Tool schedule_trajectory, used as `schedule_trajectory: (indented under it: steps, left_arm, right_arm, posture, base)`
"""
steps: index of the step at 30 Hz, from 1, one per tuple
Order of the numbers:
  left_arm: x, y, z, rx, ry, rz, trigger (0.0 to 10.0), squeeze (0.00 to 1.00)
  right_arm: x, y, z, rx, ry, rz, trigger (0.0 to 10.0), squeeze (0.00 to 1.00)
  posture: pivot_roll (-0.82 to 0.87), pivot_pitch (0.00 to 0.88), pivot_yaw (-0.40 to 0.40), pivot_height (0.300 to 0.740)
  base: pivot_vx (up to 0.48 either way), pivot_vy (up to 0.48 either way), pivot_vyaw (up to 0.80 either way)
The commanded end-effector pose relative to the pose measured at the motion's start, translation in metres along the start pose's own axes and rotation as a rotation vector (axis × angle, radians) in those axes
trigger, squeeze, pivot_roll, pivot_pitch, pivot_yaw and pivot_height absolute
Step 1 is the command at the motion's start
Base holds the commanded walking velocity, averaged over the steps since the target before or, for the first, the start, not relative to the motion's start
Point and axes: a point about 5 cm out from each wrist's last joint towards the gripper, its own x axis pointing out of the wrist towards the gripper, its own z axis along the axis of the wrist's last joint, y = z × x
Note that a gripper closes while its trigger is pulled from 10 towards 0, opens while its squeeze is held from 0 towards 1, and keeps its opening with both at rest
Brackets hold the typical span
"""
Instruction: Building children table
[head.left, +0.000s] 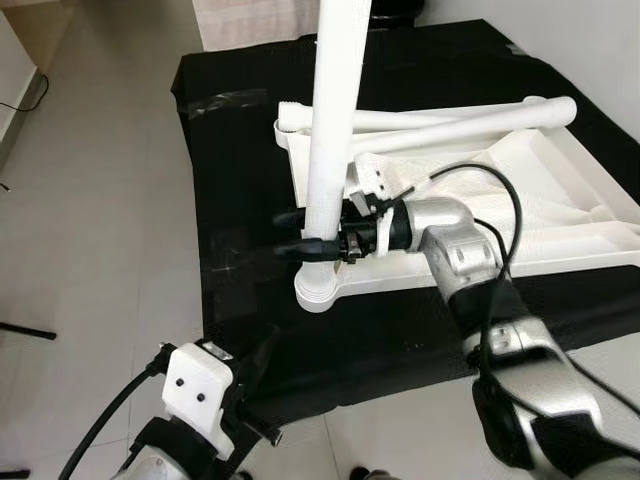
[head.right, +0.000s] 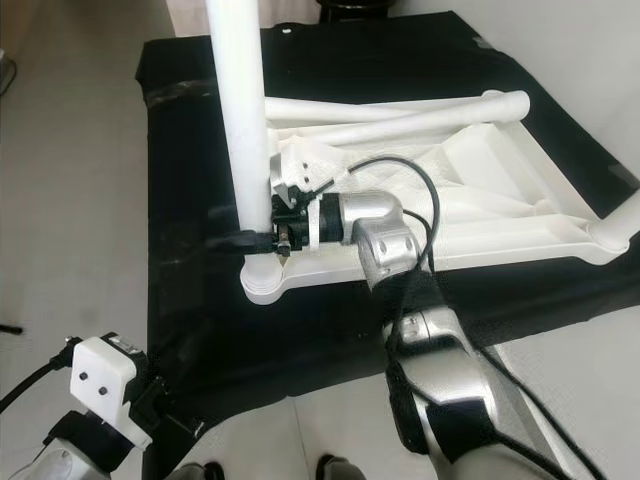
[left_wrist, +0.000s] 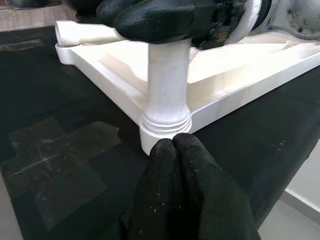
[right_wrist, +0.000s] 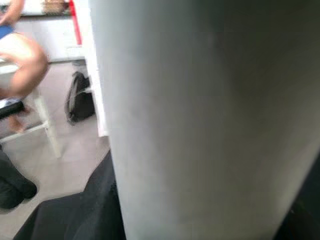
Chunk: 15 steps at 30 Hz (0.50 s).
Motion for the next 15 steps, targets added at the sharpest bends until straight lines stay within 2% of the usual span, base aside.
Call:
schedule_trajectory:
  steps: [1,2,4,5,6,7,8,9,14,15]
  left_arm:
    - [-0.002,-0.001,-0.002,-0.004,0.012,0.003,10.0,0.00]
    - [-0.002,0.001,-0.003,-0.002,0.011,0.006,10.0,0.00]
    - [-0.002,0.001,-0.003,-0.002,0.011,0.006,10.0,0.00]
    - [-0.001,0.003,-0.003,0.000,0.009,0.005,10.0,0.00]
    - [-0.001,0.003,-0.003,0.000,0.009,0.005,10.0,0.00]
    - [0.001,0.006,-0.004,-0.001,0.011,-0.001,10.0,0.00]
    - [0.001,0.006,-0.004,-0.001,0.011,-0.001,10.0,0.00]
    - [0.003,0.008,-0.006,-0.002,0.014,-0.003,10.0,0.00]
    - [0.006,0.011,-0.008,-0.002,0.017,-0.005,10.0,0.00]
    - [0.007,0.012,-0.008,0.004,0.012,0.009,10.0,0.00]
  right_arm:
    - [-0.005,0.000,-0.011,0.033,0.053,-0.056,0.0,0.00]
    - [-0.005,0.008,-0.036,0.031,0.184,-0.425,0.0,0.00]
    - [-0.005,0.008,-0.036,0.031,0.184,-0.425,0.0,0.00]
    - [-0.006,0.033,-0.051,0.041,0.252,-0.659,0.0,0.00]
    - [-0.006,0.033,-0.051,0.041,0.252,-0.659,0.0,0.00]
    - [-0.012,0.049,-0.052,-0.002,0.273,-0.849,0.0,0.00]
    - [-0.012,0.049,-0.052,-0.002,0.273,-0.849,0.0,0.00]
    - [-0.015,0.056,-0.052,-0.018,0.272,-0.938,0.0,0.00]
    - [-0.010,0.053,-0.052,-0.032,0.240,-0.919,0.0,0.00]
    - [-0.007,0.052,-0.052,-0.029,0.236,-0.886,0.0,0.00]
  posture:
    - [0.09,0.213,-0.055,0.740]
    - [0.06,0.210,-0.045,0.740]
    - [0.06,0.210,-0.045,0.740]
    - [0.05,0.205,-0.028,0.740]
    - [0.05,0.205,-0.028,0.740]
    - [0.04,0.178,-0.004,0.740]
    - [0.04,0.178,-0.004,0.740]
    - [0.04,0.170,-0.002,0.740]
    - [0.04,0.162,-0.006,0.740]
    - [0.04,0.156,-0.011,0.740]
  base:
    - [0.000,0.000,0.00]
    - [0.000,0.000,0.00]
    - [0.000,0.000,0.00]
    - [0.000,0.000,0.00]
    - [0.000,0.000,0.00]
    - [0.000,0.000,0.00]
    - [0.000,0.000,0.00]
    - [0.000,0.000,0.00]
    - [0.000,0.000,0.00]
    - [0.000,0.000,0.00]
